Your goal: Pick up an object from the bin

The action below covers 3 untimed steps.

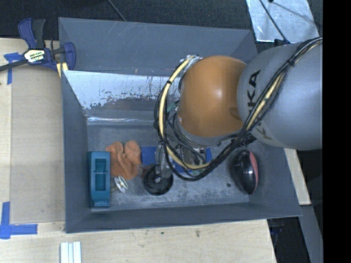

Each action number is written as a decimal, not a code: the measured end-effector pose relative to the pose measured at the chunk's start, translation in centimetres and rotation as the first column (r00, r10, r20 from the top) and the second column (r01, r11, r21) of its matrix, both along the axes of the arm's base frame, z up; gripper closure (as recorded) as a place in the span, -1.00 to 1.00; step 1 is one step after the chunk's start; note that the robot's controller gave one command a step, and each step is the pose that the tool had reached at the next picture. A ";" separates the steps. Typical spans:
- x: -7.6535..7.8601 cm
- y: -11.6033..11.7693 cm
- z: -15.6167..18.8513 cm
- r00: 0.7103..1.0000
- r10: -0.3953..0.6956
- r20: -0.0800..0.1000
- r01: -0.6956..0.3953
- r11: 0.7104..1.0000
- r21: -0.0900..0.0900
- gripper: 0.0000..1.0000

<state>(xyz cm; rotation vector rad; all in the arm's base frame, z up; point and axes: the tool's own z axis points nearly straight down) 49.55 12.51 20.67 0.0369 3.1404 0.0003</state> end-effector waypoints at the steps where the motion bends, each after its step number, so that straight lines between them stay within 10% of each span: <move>1: 0.3 -1.0 0.7 1.000 0.005 -0.001 -0.005 1.000 -0.001 -1.00; 3: 0.3 -0.4 -0.8 1.000 0.000 0.015 0.000 1.000 0.002 -1.00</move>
Offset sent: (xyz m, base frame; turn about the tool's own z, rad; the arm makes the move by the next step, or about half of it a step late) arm 0.0000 0.0000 0.0000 0.0000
